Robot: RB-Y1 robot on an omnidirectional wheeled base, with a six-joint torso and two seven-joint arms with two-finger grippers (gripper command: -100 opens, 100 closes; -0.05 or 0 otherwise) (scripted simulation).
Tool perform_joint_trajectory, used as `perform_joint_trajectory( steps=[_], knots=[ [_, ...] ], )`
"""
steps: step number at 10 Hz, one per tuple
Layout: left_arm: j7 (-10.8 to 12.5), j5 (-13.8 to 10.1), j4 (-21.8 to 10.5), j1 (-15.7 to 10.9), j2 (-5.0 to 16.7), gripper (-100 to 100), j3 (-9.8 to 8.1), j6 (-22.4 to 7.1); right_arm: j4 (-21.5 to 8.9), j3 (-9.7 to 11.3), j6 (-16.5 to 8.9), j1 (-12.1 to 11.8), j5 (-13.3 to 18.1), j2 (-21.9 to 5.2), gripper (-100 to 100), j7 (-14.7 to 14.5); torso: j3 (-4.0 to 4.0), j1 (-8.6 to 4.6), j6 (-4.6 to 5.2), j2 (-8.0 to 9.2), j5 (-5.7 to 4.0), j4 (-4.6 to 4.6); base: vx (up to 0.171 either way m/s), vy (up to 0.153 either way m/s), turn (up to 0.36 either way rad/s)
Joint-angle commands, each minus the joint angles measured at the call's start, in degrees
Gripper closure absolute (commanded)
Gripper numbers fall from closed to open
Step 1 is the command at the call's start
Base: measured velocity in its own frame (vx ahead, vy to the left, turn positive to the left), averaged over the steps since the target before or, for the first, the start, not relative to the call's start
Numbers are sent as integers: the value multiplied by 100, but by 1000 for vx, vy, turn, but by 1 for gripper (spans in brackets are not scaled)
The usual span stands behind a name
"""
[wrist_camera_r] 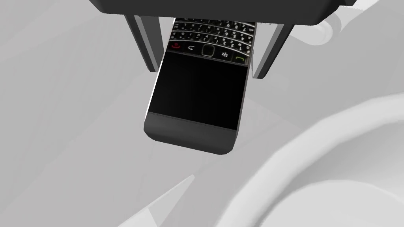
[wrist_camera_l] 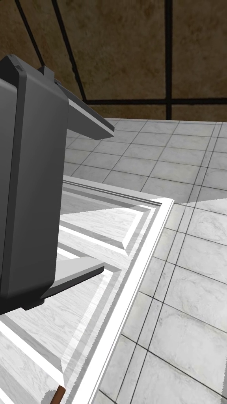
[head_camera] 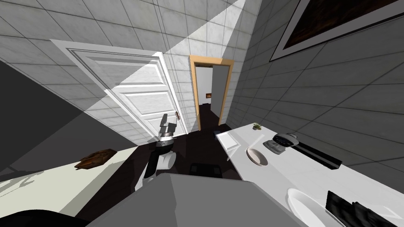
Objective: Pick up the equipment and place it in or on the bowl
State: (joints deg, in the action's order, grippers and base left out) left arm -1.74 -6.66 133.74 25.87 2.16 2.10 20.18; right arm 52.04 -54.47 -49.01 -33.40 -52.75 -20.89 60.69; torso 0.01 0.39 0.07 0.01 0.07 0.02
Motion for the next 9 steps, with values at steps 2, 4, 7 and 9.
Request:
perform_joint_trajectory(
  steps=[2, 4, 7, 9],
  knots=[
    [0, 0, 0, 0, 0, 0, 0, 0, 8, -3, -26, -4, -4, -7, 0, 10, 0, -14, 3, 1, -4, 0, 2, 25, 2],
    [0, 0, 0, 0, 0, 0, 0, 0, 107, -179, -61, -98, -112, -347, 100, 142, -3, -5, -1, -4, 5, -2, 18, 136, 18],
    [0, 0, 0, 0, 0, 0, 0, 0, 68, -320, -190, -161, -291, -679, 100, 415, -2, 37, 2, 0, 22, -4, -18, 146, 24],
    [0, 0, 0, 0, 0, 0, 0, 0, -5, -394, -319, -189, -431, -883, 100, 645, -2, 42, -9, -3, 32, 0, -27, 119, 50]
  ],
)
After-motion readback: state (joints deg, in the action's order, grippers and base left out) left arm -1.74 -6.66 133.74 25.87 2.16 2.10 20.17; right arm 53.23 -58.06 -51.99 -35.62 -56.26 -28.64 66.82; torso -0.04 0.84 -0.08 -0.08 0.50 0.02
